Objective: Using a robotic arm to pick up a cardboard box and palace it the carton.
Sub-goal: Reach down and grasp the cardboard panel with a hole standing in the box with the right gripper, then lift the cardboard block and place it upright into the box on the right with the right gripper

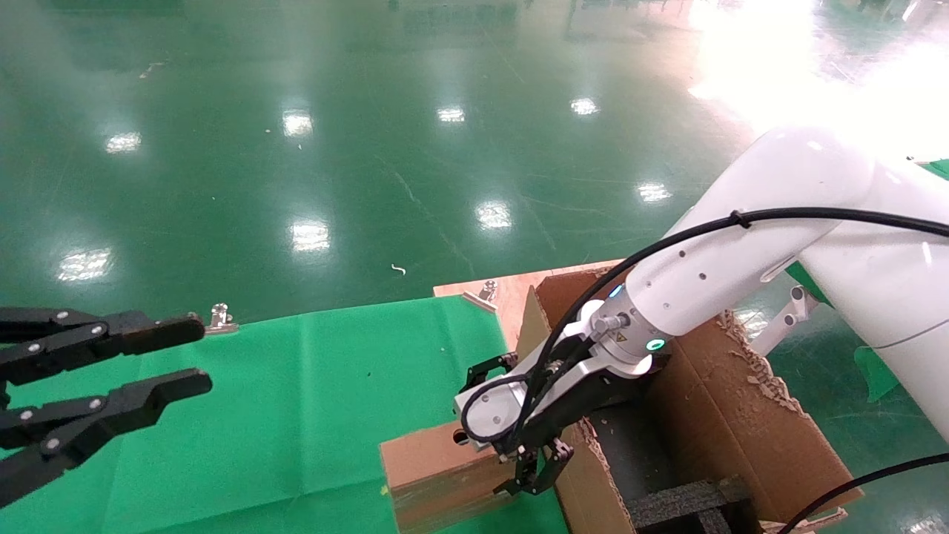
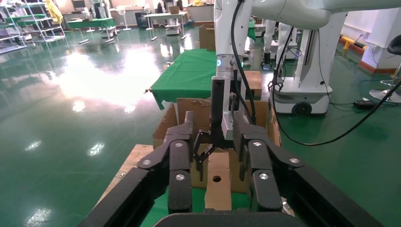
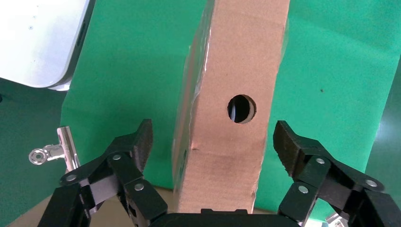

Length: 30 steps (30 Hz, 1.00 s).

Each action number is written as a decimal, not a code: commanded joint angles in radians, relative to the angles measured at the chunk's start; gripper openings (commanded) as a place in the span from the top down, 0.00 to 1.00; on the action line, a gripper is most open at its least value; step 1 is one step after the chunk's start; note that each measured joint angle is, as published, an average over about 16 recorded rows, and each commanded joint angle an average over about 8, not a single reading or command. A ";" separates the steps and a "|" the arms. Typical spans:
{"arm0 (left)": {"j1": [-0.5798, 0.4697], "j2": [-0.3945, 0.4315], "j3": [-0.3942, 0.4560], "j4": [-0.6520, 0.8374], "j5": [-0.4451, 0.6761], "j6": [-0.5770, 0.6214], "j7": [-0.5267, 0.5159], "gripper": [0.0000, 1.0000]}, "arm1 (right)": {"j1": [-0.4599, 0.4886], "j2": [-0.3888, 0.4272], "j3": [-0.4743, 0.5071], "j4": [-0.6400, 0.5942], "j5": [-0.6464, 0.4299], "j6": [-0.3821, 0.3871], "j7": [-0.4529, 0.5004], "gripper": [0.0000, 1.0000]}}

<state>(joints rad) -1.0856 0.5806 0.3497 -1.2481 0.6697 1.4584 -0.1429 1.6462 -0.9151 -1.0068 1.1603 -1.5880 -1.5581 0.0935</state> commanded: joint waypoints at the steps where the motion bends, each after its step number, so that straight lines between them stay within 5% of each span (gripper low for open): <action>1: 0.000 0.000 0.000 0.000 0.000 0.000 0.000 0.00 | -0.001 0.001 0.001 0.000 0.001 0.000 0.000 1.00; 30: 0.000 0.000 0.000 0.000 0.000 0.000 0.000 0.00 | 0.044 0.019 0.019 -0.044 0.031 -0.004 0.004 1.00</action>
<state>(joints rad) -1.0856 0.5806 0.3497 -1.2482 0.6696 1.4583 -0.1429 1.7073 -0.8955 -0.9846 1.1008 -1.5505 -1.5648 0.0920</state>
